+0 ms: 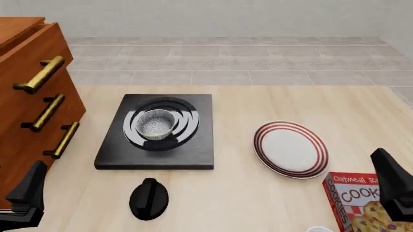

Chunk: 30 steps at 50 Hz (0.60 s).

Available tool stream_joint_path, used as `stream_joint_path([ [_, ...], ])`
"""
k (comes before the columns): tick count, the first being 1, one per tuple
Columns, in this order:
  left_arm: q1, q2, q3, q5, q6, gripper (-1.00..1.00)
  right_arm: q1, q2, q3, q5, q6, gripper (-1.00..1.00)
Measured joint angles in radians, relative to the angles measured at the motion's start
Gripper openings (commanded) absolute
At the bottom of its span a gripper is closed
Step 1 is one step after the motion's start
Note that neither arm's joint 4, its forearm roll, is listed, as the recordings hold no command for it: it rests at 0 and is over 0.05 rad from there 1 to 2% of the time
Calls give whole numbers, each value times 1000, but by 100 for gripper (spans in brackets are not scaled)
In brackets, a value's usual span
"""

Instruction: Pick the akita bowl on the stove and place it on the plate.

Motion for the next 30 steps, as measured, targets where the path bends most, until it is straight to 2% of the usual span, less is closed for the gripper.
stream_joint_path([
  [4,0,0,0,0,0,100,32,38,-24,6,-7,100],
  [9,0,0,0,0,0,100,70,128,-46,-33,-16,100],
  [30,0,0,0,0,0,100,231,611,-183,-295,-43,100],
])
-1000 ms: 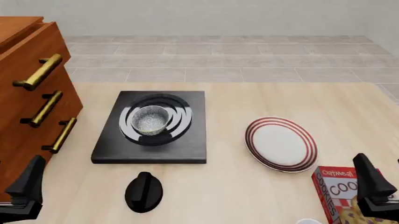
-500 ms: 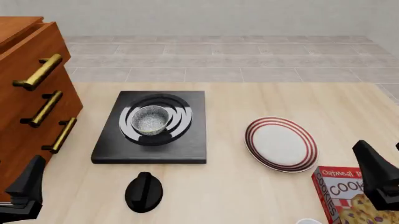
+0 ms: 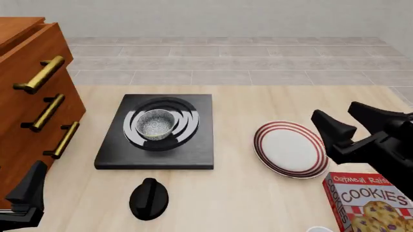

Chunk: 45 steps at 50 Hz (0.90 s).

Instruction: Pick the akita bowl on the stove and place it on the plate.

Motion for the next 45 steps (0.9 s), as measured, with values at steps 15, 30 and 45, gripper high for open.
stream_joint_path([
  [15,0,0,0,0,0,100,72,257,-85,-118,-6,100],
  [30,0,0,0,0,0,100,136,497,-219,-162,8,100],
  [45,0,0,0,0,0,100,185,694,-357,-161,31,100],
])
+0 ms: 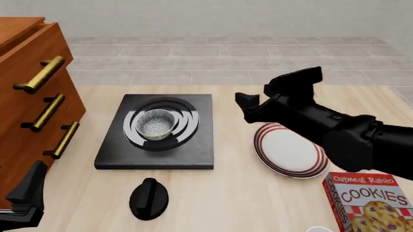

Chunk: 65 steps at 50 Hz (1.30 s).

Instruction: Pick the akita bowl on the stove and place it on the plate.

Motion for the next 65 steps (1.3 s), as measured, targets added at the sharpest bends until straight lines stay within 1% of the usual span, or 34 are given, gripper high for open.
stream_joint_path([
  [24,0,0,0,0,0,100,130,213,-211,65,32,100],
  [31,0,0,0,0,0,100,164,272,-268,87,29,100],
  [49,0,0,0,0,0,100,203,399,-388,131,51,100],
  [65,0,0,0,0,0,100,213,486,-481,172,42,100],
])
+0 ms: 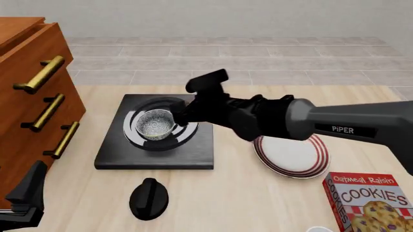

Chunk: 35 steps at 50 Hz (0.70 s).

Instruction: Pick the akita bowl on the stove and place it on the plate.

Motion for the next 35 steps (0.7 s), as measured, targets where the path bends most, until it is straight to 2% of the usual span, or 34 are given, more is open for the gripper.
stream_joint_path([
  [35,0,0,0,0,0,100,12,179,-161,64,-23,100],
])
